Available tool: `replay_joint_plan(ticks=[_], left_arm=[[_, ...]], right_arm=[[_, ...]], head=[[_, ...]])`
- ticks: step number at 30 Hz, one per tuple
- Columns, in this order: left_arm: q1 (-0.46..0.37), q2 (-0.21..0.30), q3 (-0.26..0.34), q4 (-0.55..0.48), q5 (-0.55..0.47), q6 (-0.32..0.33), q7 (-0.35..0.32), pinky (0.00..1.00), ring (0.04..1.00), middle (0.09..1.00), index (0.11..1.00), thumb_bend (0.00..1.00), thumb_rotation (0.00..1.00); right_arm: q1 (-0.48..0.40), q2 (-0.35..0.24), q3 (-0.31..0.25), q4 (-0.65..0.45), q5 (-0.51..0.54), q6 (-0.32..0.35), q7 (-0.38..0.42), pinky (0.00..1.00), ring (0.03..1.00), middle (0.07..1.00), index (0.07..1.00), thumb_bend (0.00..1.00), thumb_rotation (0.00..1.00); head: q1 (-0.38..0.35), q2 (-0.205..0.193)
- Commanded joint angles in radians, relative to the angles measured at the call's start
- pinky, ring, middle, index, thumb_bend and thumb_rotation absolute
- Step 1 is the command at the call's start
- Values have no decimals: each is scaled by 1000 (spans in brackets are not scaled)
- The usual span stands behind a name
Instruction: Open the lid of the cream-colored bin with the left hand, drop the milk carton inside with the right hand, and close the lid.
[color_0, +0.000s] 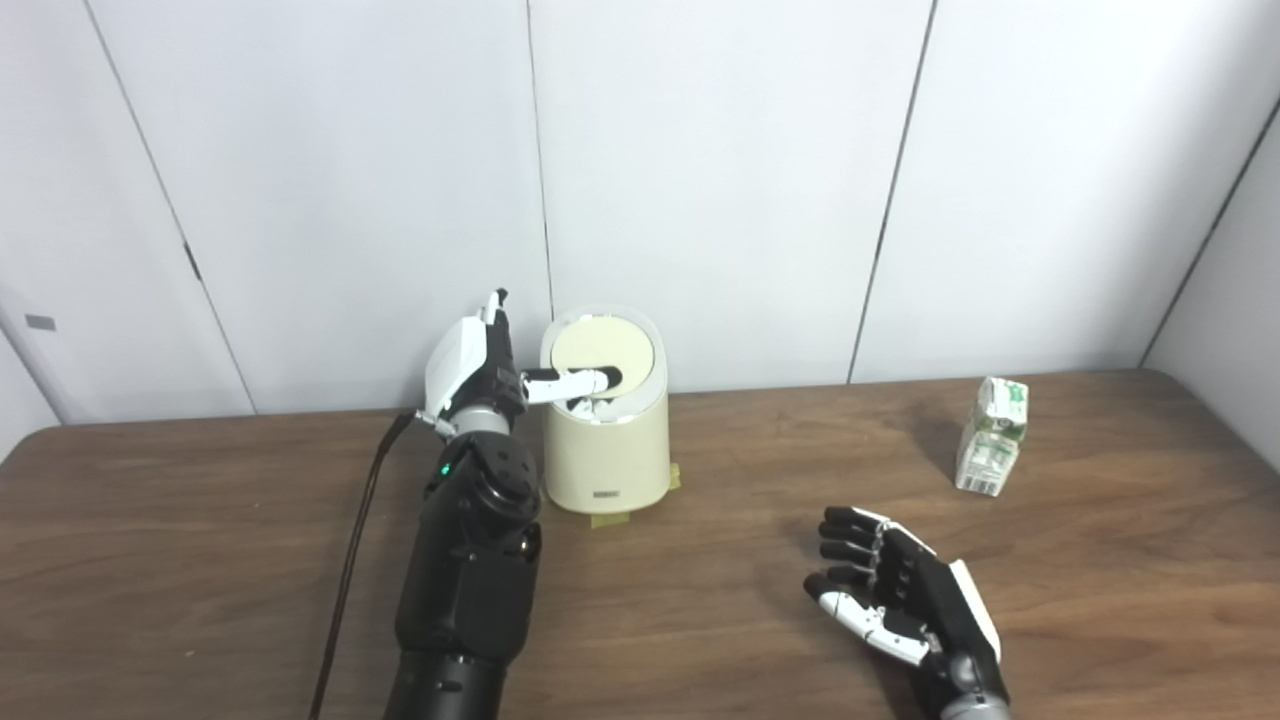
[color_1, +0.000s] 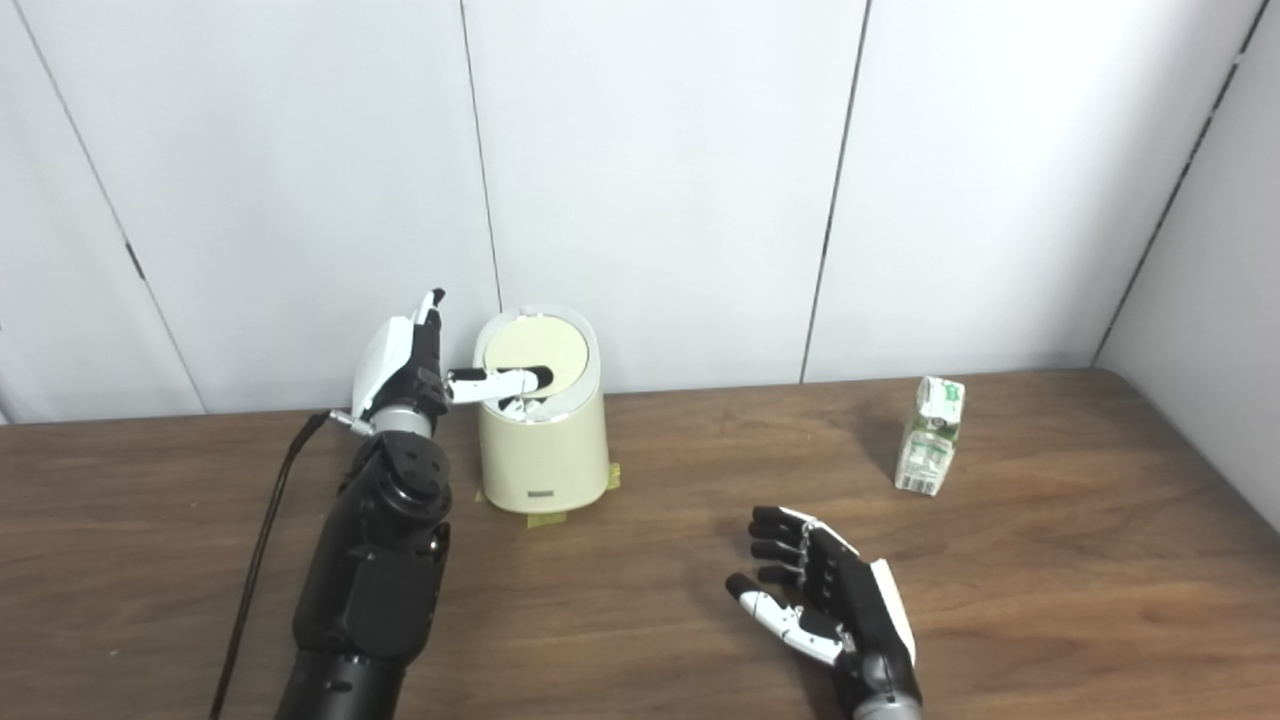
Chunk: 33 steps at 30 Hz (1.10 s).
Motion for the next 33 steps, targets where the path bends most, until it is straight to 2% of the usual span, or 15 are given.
replay_joint_plan(ticks=[1, 4, 7, 9, 12, 18, 20, 24, 33], left_arm=[[-64, 22, -15, -1, 41, -5, 12, 1000, 1000, 1000, 1000, 954, 103], [-73, 52, -56, 2, 74, -5, 14, 1000, 1000, 1000, 1000, 972, 79], [-79, 101, -137, 1, 116, -5, 35, 1000, 1000, 1000, 1000, 988, 84], [-82, 137, -201, 2, 134, -8, 76, 1000, 1000, 1000, 1000, 996, 79], [-86, 168, -262, 3, 171, -6, 89, 1000, 1000, 1000, 1000, 1000, 89], [-82, 192, -301, 8, 198, -5, 63, 1000, 1000, 1000, 1000, 1000, 104], [-80, 197, -309, 10, 194, -5, 59, 1000, 1000, 1000, 1000, 1000, 107], [-74, 202, -324, 20, 175, -6, 83, 1000, 1000, 1000, 1000, 1000, 123], [-59, 207, -355, 28, 149, -6, 86, 1000, 1000, 1000, 1000, 1000, 182]], right_arm=[[-8, 0, 13, -14, -2, 14, 17, 646, 713, 722, 707, 288, 101], [-10, -1, 14, -14, -9, 18, 14, 654, 716, 725, 709, 283, 96], [-10, -1, 15, -18, -10, 20, 15, 642, 710, 722, 706, 288, 104], [-9, -1, 16, -19, -8, 27, 17, 644, 711, 724, 706, 295, 125], [-7, -2, 19, -24, -14, 27, 16, 638, 705, 721, 705, 295, 127], [-6, 0, 20, -34, -15, 39, 16, 648, 711, 721, 706, 289, 118], [-6, 0, 21, -38, -19, 46, 14, 646, 708, 722, 708, 292, 146], [-6, 2, 20, -42, -20, 57, 13, 645, 707, 719, 705, 293, 149], [0, 1, 21, -63, -19, 72, 16, 637, 703, 719, 702, 299, 129]], head=[[-1, 0], [-2, 2], [-2, -1], [-4, -1], [-7, 2], [-14, 5], [-15, 7], [-15, 7], [-26, 18]])
